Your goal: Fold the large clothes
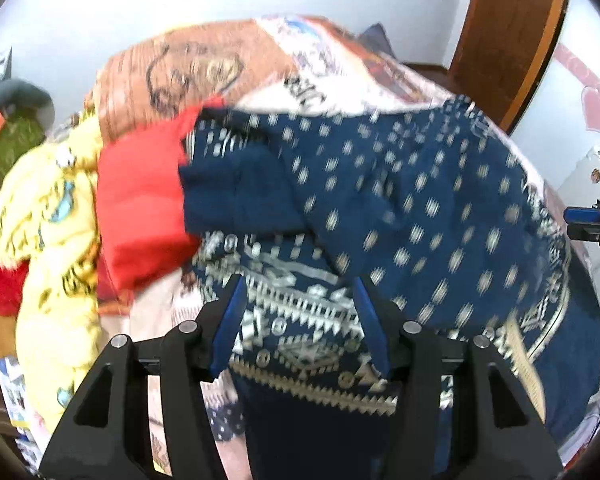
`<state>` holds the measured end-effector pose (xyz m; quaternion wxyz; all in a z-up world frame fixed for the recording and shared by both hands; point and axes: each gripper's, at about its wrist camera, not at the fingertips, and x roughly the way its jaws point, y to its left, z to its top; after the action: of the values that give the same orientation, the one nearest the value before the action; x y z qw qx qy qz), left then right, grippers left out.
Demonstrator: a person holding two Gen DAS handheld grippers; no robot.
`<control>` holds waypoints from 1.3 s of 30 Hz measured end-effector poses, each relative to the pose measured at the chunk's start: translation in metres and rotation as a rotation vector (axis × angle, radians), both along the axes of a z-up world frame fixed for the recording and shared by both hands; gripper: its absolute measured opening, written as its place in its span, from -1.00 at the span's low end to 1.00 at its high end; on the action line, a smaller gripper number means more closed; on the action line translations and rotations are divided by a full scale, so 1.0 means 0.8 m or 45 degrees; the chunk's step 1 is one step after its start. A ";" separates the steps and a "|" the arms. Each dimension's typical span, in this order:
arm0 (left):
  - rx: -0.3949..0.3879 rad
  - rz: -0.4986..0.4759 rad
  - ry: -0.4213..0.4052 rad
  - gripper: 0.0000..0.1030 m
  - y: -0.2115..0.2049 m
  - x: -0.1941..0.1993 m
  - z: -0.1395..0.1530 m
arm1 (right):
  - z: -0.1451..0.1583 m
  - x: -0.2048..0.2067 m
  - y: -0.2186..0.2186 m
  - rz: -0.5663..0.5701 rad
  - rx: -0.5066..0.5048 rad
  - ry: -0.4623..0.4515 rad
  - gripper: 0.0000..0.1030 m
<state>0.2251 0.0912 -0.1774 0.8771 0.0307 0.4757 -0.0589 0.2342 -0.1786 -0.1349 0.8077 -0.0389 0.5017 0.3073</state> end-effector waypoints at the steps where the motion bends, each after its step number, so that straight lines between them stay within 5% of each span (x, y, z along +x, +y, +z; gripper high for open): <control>1: -0.004 -0.005 -0.019 0.19 -0.006 0.002 0.004 | 0.007 0.002 -0.001 -0.016 0.014 -0.024 -0.42; 5: -0.042 -0.026 -0.036 0.27 -0.037 0.011 0.000 | 0.015 0.015 0.007 -0.100 0.022 -0.105 -0.07; 15: -0.014 0.005 0.134 0.36 -0.046 0.022 -0.085 | -0.069 0.037 0.029 -0.121 -0.165 0.071 -0.04; 21: -0.059 0.011 0.092 0.43 -0.016 0.004 -0.076 | -0.068 0.039 0.013 -0.150 -0.119 0.095 0.04; 29: -0.048 0.204 -0.005 0.43 0.068 0.012 -0.031 | -0.026 0.057 -0.016 -0.231 -0.071 -0.019 0.05; 39: -0.232 0.393 -0.004 0.43 0.151 0.086 -0.026 | -0.009 0.101 -0.048 -0.373 -0.078 -0.140 0.30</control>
<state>0.2937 0.2120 -0.1985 0.8756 -0.1223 0.4661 0.0338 0.3153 -0.2172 -0.1417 0.8685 -0.0067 0.4662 0.1681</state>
